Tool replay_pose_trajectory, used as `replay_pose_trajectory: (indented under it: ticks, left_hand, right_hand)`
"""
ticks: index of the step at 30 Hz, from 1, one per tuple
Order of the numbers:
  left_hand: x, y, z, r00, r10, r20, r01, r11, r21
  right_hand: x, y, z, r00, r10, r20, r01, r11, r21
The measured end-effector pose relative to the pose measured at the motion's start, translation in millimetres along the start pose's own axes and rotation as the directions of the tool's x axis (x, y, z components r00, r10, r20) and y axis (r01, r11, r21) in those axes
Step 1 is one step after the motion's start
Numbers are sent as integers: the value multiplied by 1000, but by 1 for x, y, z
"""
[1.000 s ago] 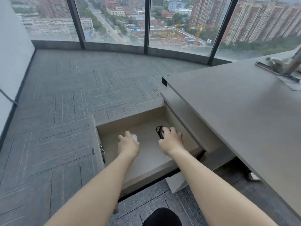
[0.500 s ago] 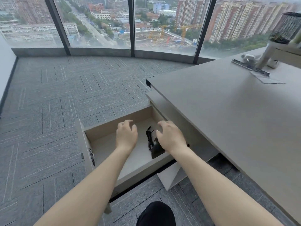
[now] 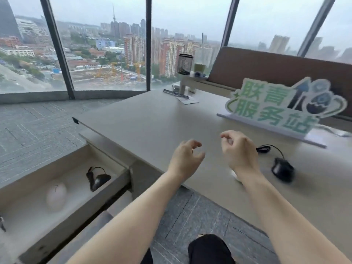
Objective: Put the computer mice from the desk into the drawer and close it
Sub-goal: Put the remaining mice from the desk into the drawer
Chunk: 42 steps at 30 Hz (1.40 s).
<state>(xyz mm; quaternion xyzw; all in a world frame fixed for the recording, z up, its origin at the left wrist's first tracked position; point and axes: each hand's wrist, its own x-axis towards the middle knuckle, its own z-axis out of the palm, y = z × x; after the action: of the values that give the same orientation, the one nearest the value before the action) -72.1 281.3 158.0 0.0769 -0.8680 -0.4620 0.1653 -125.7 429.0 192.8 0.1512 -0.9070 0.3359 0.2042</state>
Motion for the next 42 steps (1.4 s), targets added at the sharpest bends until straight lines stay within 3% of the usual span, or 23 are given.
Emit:
replay_pose_trajectory:
  ticks: [4, 9, 12, 14, 17, 21, 24, 29, 33, 38, 42]
  left_hand:
    - [-7, 41, 67, 988, 34, 150, -36, 999, 6]
    - [-7, 64, 121, 960, -23, 279, -29, 983, 179]
    - [-3, 62, 139, 966, 21, 258, -115, 928, 354]
    - [1, 56, 145, 973, 61, 224, -145, 912, 383]
    - [5, 47, 145, 977, 107, 184, -164, 929, 333]
    - [8, 39, 114, 994, 85, 64, -95, 977, 191]
    - [12, 26, 63, 995, 48, -88, -37, 992, 118]
    - [6, -17, -43, 944, -59, -325, 85, 994, 66]
    - [-21, -60, -131, 866, -160, -475, 203, 978, 41]
    - [-71, -118, -219, 753, -287, -592, 395, 917, 58]
    - [-110, -168, -263, 632, -466, -619, 609, 793, 25]
  right_hand:
    - [-5, 83, -46, 976, 201, -79, -211, 967, -143]
    - [-9, 146, -65, 888, 460, -11, -446, 854, -266]
    - [-7, 160, -62, 861, 507, 45, -468, 823, -323]
    - [-2, 165, -59, 864, 502, 35, -458, 813, -360]
    - [6, 169, -55, 875, 483, 43, -419, 799, -431]
    - [17, 162, -48, 866, 484, 127, -404, 826, -392]
    - [19, 135, -37, 899, 400, 176, -341, 894, -290]
    - [24, 23, -20, 989, 60, 135, -77, 989, 124]
    - [25, -74, 5, 981, -173, 92, 126, 917, 379]
    - [10, -169, 63, 953, -276, 127, 161, 814, 558]
    - [-19, -217, 128, 914, -329, 237, 100, 748, 656]
